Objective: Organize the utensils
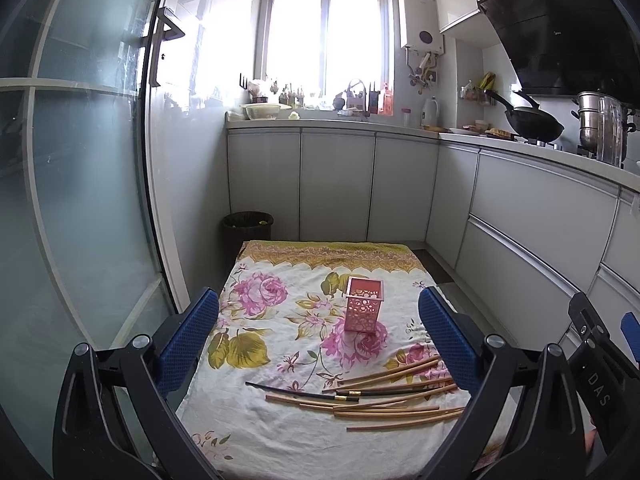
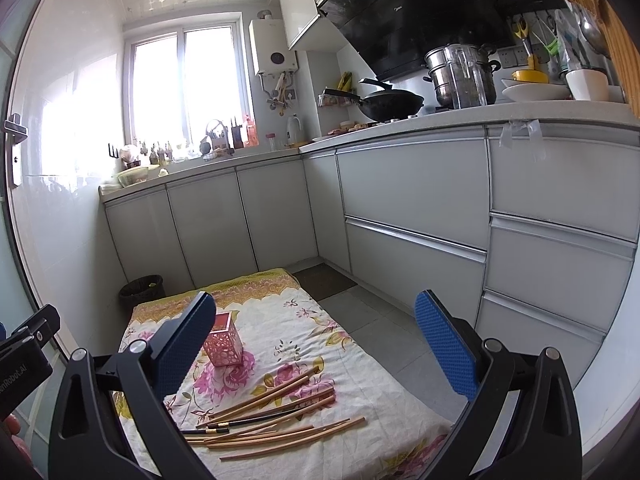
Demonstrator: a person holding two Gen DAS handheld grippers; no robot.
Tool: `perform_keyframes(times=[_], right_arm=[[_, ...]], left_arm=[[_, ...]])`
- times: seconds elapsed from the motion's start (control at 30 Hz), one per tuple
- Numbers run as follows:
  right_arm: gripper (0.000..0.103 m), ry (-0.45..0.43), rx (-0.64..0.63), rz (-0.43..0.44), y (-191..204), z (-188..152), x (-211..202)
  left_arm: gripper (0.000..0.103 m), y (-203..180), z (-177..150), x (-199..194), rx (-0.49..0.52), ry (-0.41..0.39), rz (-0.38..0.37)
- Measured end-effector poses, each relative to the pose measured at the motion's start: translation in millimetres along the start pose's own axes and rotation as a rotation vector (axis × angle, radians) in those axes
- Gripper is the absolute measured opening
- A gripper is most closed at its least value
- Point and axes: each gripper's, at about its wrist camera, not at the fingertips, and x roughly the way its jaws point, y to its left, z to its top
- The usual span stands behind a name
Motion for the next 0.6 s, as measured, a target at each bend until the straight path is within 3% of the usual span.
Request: perform_keyframes(times=[0.23,0.37,0.47,0.6], right_arm=[[0.097,0.043,0.038,-0.034,-16.4,-6.8,28.5],[0.097,0.125,0.089,-0.076,-26.9,-14.6,58.8],[0.097,0.199,0.166,-0.109,-48.9,-23.0,88.3],[0.097,0.345,0.362,-0.101,-94.9,-45.4,134.2]], left_arm=[[0.096,-24.6,-10.1,37.4,0.047,0.071,-0.024],[0.096,-46.1,-15.0,75.6,0.104,0.134,-0.06],[0.096,-74.2,-21.6,126.3,0.21,0.261,-0.154],[0.096,-127.6,-53.0,202.2,0.451,0.487,-0.294]])
